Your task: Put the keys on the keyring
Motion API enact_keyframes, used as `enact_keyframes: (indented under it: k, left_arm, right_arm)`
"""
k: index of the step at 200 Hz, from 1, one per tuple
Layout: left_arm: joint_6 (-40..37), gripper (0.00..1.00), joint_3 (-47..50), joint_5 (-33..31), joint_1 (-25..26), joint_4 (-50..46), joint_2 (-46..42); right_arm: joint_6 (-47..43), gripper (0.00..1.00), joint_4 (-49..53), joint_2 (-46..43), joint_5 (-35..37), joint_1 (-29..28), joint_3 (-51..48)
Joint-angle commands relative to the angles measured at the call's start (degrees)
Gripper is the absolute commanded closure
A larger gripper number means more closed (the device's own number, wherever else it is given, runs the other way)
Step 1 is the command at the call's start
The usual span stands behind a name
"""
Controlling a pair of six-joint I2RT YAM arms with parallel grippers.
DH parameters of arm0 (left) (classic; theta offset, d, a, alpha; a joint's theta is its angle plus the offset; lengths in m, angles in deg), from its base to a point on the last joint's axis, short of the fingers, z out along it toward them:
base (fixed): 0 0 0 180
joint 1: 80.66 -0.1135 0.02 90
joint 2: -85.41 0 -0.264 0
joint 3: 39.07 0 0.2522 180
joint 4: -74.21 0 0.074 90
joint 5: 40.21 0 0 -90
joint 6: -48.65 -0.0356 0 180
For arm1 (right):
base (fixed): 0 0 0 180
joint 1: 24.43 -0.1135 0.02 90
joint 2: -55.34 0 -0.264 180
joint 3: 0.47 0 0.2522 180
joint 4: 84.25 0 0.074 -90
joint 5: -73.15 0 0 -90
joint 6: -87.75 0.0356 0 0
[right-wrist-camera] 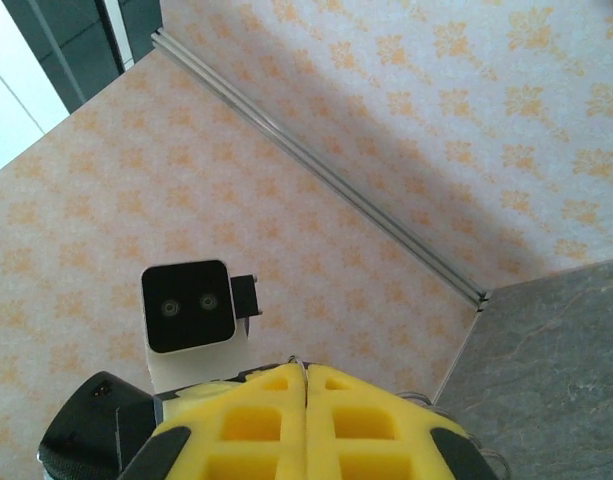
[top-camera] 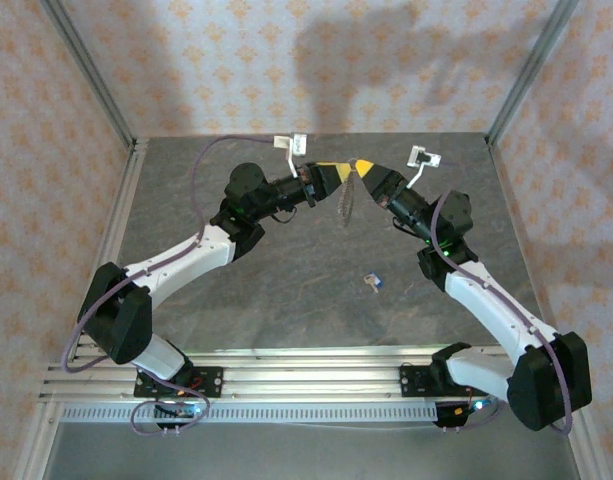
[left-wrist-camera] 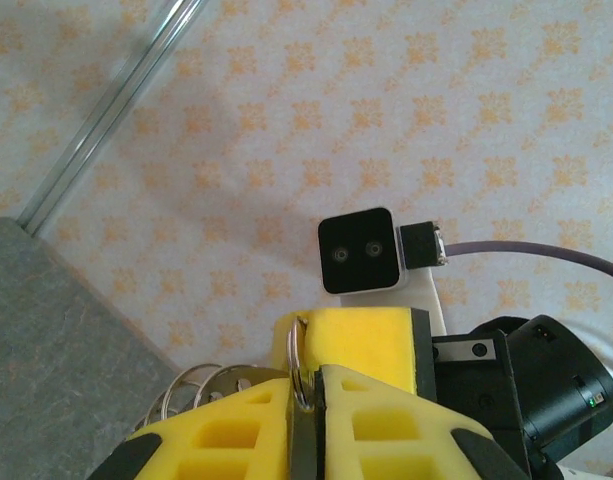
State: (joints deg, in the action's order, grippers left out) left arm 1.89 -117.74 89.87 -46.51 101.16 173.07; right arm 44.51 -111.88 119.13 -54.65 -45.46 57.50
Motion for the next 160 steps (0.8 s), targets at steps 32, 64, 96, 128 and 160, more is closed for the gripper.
enact_keyframes:
  k: [32,64,96,128,160]
  left_arm:
    - [-1.81,0.88,-2.09,2.29,0.68,0.1,-0.41]
    - [-1.33,0.86,-3.03,2.11,0.75,0.62,0.62]
    - [-0.88,0.83,-3.95,2.11,0.82,1.22,1.34]
    - [-0.93,0.84,-4.41,2.46,1.09,1.24,1.61]
    - [-0.97,0.94,-4.02,2.56,1.18,1.46,1.47]
  right_arm:
    - [0.45,1.0,-2.83,-1.3,-0.78,0.4,0.09]
    - [0.79,1.0,-3.55,-1.04,-2.65,0.3,0.36]
    - [0.7,1.0,-3.54,-1.04,-3.32,0.21,0.37]
    - [0.65,1.0,-3.44,-1.17,-2.99,0.19,0.18]
    - [0.35,1.0,-3.02,-1.31,-2.23,0.21,-0.08]
